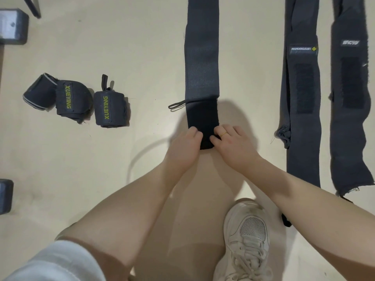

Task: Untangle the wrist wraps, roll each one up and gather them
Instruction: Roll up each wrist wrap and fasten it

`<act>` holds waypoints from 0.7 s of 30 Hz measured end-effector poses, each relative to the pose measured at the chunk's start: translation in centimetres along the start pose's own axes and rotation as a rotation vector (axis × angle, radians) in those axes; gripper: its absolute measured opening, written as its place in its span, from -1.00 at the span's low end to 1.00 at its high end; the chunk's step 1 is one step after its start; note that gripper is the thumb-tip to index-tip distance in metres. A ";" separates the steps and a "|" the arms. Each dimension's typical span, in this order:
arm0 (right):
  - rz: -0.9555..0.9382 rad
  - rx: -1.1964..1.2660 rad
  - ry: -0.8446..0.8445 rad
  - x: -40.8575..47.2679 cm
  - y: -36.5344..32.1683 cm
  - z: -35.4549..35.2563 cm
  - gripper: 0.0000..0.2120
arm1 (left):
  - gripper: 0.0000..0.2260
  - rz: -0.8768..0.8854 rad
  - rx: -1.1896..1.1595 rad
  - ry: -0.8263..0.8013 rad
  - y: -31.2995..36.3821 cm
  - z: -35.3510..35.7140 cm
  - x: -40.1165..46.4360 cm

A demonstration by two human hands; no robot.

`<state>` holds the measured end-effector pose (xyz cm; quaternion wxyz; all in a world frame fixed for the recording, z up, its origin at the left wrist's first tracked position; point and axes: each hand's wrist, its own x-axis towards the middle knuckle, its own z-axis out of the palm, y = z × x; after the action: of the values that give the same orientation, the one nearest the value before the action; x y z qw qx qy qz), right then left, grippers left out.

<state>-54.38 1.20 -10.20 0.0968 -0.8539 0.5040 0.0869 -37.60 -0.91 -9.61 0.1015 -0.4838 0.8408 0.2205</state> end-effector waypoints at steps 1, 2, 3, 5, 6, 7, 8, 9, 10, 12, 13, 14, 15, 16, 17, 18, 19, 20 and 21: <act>0.030 0.020 0.003 0.3 0.0 -0.3 -0.84 | -0.74 0.011 -0.055 0.058 -0.3 0.1 -0.4; 0.064 0.051 -0.034 0.5 0.0 -0.7 -0.81 | -0.69 0.019 -0.096 0.093 -0.6 0.3 -0.7; 0.079 0.118 -0.097 0.9 0.1 -1.0 -0.82 | -0.66 0.028 -0.103 0.097 -0.8 0.4 -1.0; 0.133 0.322 -0.256 1.5 0.3 -1.8 -0.78 | -0.66 0.051 -0.014 0.128 -1.4 0.5 -1.2; 0.189 0.463 -0.252 1.6 0.6 -1.7 -0.78 | -0.68 0.052 0.035 0.151 -1.4 0.4 -1.1; 0.226 0.489 -0.234 1.7 0.5 -1.6 -0.82 | -0.69 0.046 0.063 0.173 -1.4 0.4 -1.0; 0.258 0.465 -0.199 1.7 0.2 -1.7 -0.86 | -0.71 0.031 0.059 0.174 -1.4 0.4 -0.7; 0.254 0.368 -0.120 1.6 -0.1 -1.5 -0.89 | -0.75 0.019 0.040 0.165 -1.4 0.4 -0.4; 0.230 0.284 -0.007 1.5 -0.5 -1.0 -0.92 | -0.79 0.008 0.009 0.142 -1.4 0.3 -0.3; 0.157 0.166 0.118 1.3 -0.8 -0.4 -0.84 | -0.81 -0.054 -0.079 0.092 -1.2 0.0 -0.2; 0.118 0.130 0.136 1.2 -0.6 -0.3 -0.79 | -0.78 -0.101 -0.099 0.068 -1.0 -0.3 -0.1; 0.062 0.102 0.147 1.0 -0.4 0.1 -0.77 | -0.77 -0.139 -0.121 0.077 -1.0 -0.2 -0.2; 0.021 0.054 0.129 0.7 -0.1 0.0 -0.80 | -0.77 -0.175 -0.168 0.115 -0.9 -0.2 -0.2; -0.017 0.018 0.125 0.4 0.1 0.3 -0.83 | -0.78 -0.206 -0.202 0.147 -0.8 -0.3 -0.1; -0.020 -0.005 0.117 0.3 0.2 0.3 -0.82 | -0.79 -0.211 -0.211 0.169 -0.6 -0.5 0.0; -0.020 -0.033 0.140 0.2 0.1 0.5 -0.82 | -0.78 -0.192 -0.167 0.184 -0.4 -0.8 0.2; -0.009 -0.046 0.146 0.4 0.0 0.3 -0.88 | -0.73 -0.162 -0.092 0.214 -0.5 -0.9 0.5; -0.021 -0.055 0.181 0.6 0.0 0.4 -0.87 | -0.61 -0.135 -0.013 0.248 -0.8 -0.9 0.6; -0.033 -0.056 0.194 0.9 -0.1 0.2 -0.78 | -0.47 -0.117 0.046 0.264 -1.0 -1.0 0.6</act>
<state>-53.86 0.55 -10.61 0.0250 -0.8689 0.4940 0.0160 -37.03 -2.30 -9.26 0.0137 -0.5544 0.8221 0.1291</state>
